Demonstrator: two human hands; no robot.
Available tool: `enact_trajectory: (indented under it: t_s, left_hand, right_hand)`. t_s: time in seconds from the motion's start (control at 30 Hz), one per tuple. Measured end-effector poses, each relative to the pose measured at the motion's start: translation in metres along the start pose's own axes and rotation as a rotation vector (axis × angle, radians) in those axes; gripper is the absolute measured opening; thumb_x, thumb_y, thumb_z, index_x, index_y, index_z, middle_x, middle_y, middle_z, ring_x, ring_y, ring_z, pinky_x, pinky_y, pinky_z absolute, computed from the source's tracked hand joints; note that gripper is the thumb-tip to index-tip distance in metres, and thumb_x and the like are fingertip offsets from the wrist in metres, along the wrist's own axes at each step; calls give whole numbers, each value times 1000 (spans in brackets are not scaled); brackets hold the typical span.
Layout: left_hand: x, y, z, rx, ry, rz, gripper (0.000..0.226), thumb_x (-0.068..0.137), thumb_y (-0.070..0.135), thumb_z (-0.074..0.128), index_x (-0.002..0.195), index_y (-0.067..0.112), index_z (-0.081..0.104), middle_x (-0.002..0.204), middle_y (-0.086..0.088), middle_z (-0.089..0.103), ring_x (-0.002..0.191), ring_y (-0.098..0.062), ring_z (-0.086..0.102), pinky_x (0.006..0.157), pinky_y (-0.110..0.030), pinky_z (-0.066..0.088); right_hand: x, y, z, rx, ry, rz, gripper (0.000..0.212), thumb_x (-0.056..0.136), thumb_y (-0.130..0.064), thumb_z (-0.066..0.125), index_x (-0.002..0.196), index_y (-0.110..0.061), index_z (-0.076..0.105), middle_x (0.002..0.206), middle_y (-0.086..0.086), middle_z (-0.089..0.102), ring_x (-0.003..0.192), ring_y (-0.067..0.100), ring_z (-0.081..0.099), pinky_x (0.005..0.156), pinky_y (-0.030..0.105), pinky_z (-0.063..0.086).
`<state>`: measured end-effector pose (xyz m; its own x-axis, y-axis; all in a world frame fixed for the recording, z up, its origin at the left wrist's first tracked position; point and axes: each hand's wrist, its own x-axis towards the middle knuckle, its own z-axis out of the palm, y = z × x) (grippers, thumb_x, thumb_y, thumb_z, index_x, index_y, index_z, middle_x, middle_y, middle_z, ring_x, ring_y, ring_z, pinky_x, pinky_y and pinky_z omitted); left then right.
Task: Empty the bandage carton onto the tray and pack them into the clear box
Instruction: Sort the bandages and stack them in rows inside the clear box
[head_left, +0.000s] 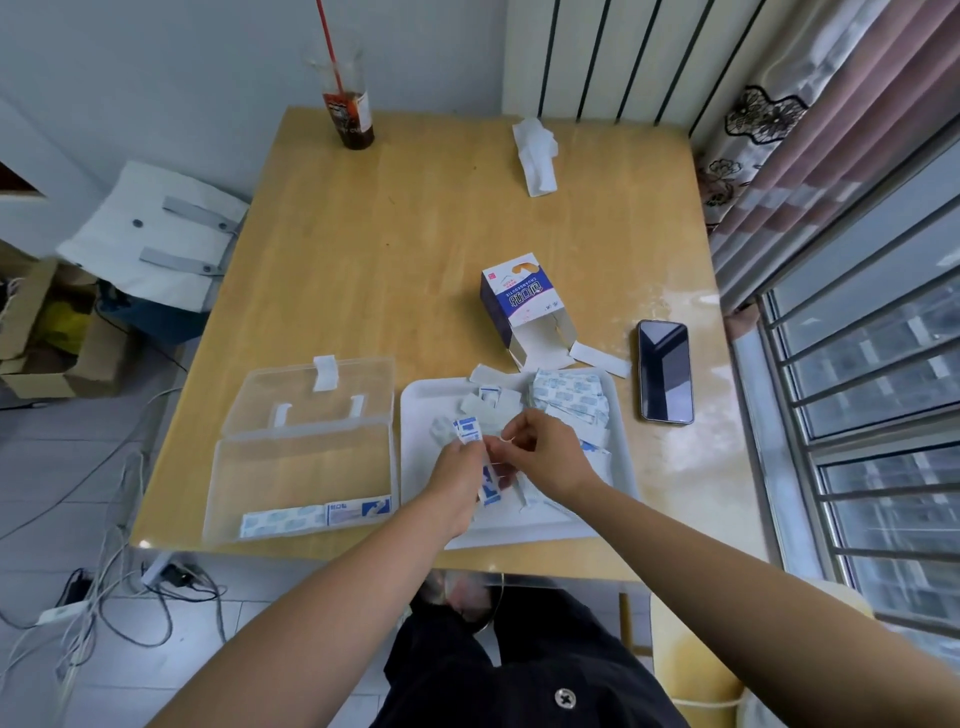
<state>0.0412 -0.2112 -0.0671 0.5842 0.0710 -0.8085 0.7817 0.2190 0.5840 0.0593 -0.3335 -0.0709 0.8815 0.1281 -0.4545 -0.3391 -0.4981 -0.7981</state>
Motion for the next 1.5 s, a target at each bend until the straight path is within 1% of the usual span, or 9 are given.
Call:
enact_trajectory:
  t_s: [0.13,0.3,0.6,0.73,0.9,1.03,1.2,1.33,1.5]
  left_hand:
    - [1,-2,6,6,21,-1,25,99,6,30,86,9,51,65,-10,56,55,-21,55,55,-27,49]
    - [3,-8,10,27,-8,-29,24,99,2,29,84,8,48,62,-11,48,54,-19,44,55,-27,40]
    - [8,-13,14,113,7,-37,22,97,3,32,87,7,51,63,-9,48,52,-20,44,54,-28,41]
    - [9,-15,13,123,7,-39,24,96,2,30,86,8,51,62,-8,45,51,-18,41,53,-28,38]
    - [10,-18,14,113,14,-59,22,97,4,33,87,8,52,62,-8,46,50,-18,42,52,-29,38]
    - [8,-17,18,97,10,-67,21,98,5,34,87,8,52,63,-8,47,50,-18,42,52,-28,38]
    - [8,-16,18,99,3,-71,20,97,5,34,88,8,52,64,-8,48,52,-18,43,53,-29,41]
    - [8,-12,22,92,-3,-73,18,98,6,36,90,7,52,63,-9,48,51,-18,43,53,-28,40]
    - [5,-9,28,99,-23,-77,18,99,7,37,88,8,51,62,-9,48,51,-18,43,53,-28,39]
  right_hand:
    - [-3,36,-34,-408,178,-20,17,82,-16,66,94,-21,55,92,-6,54,81,11,52,60,22,39]
    - [-13,74,-45,-649,140,9,33,82,-29,68,109,-17,55,111,1,53,97,20,54,67,30,46]
    - [-14,57,-25,-515,4,-5,37,76,-48,73,95,-22,54,80,-12,50,73,10,48,57,25,34]
    - [-13,63,-45,-501,199,5,21,88,-34,63,103,-21,58,90,-5,59,69,10,50,53,23,34]
    - [-4,76,-54,-561,230,17,39,83,-27,67,118,-18,53,113,0,53,97,17,53,66,30,47]
    - [1,77,-51,-600,216,-5,31,82,-27,68,106,-15,52,106,0,57,96,20,51,67,31,45]
    - [-1,70,-58,-477,221,46,11,79,-19,62,88,-18,55,82,-4,60,71,16,54,55,28,41]
    - [-4,67,-65,-380,167,51,6,78,-18,62,81,-14,60,75,-3,63,71,19,58,61,33,48]
    - [-5,69,-60,-377,200,109,25,78,-32,71,93,-20,54,83,-6,59,74,16,58,62,33,48]
